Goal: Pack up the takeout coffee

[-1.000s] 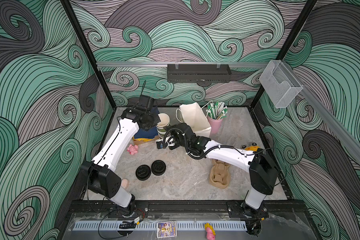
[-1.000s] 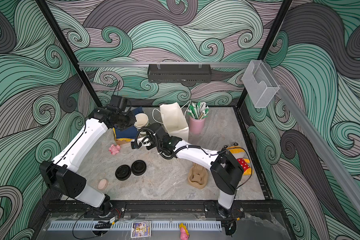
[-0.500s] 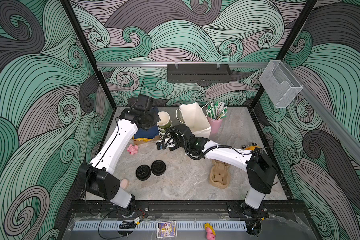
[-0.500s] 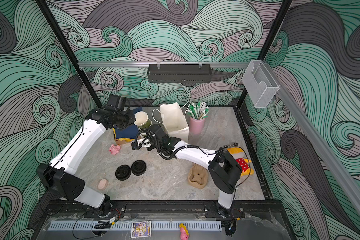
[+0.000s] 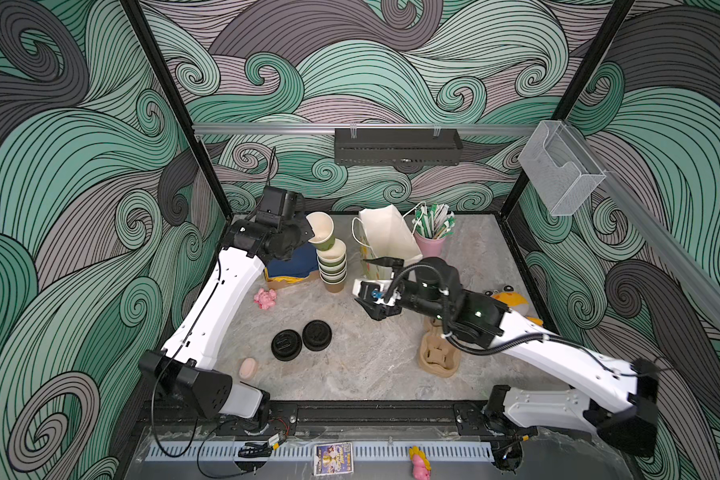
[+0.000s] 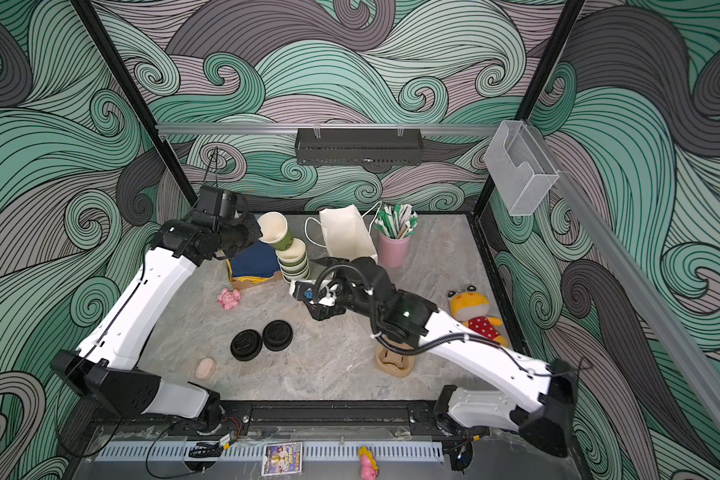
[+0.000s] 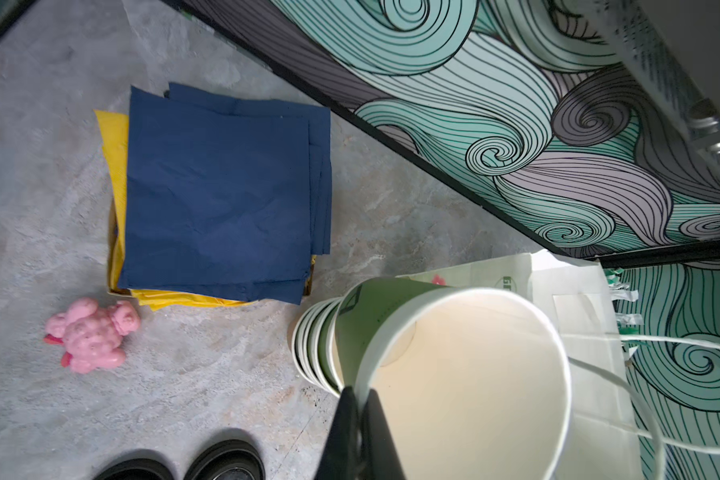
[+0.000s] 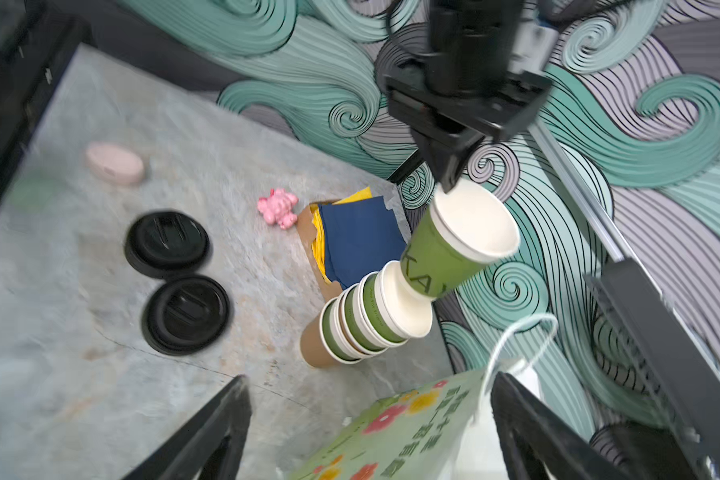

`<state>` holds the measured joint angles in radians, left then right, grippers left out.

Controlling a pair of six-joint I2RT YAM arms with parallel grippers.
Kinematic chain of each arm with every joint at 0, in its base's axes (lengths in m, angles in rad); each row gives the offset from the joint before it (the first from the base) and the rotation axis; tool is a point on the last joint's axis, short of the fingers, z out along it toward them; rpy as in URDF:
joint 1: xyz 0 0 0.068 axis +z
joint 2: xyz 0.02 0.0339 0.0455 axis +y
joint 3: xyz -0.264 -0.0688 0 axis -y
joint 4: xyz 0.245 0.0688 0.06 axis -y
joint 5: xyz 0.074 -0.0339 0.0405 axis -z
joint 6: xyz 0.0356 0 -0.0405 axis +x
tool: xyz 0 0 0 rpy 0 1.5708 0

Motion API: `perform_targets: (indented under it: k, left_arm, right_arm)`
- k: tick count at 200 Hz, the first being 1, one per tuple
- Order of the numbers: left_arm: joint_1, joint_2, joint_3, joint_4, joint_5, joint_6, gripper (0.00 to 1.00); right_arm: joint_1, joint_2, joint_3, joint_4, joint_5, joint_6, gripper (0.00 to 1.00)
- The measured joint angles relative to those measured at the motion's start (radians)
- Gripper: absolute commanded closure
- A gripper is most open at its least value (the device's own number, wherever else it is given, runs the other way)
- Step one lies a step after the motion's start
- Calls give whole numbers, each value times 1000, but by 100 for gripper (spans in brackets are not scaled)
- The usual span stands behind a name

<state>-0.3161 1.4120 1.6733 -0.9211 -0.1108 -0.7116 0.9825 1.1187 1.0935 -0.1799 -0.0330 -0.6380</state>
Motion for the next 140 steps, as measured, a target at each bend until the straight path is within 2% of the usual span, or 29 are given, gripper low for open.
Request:
perform_targets:
  k: [32, 65, 92, 120, 140]
  left_arm:
    - [1, -126, 22, -52, 8, 82, 100]
    - [-29, -285, -79, -90, 132, 130, 100]
    - [-166, -394, -310, -97, 210, 128, 100]
    - [-320, -427, -551, -74, 210, 107, 100]
    - [-392, -421, -659, -34, 193, 95, 100]
  right_arm:
    - [0, -202, -82, -153, 100, 369, 12]
    - [0, -286, -103, -357, 241, 663, 12]
    - [0, -318, -115, -442, 308, 774, 11]
    - [-1, -329, -138, -469, 359, 819, 11]
    - [-4, -330, -163, -478, 378, 840, 11]
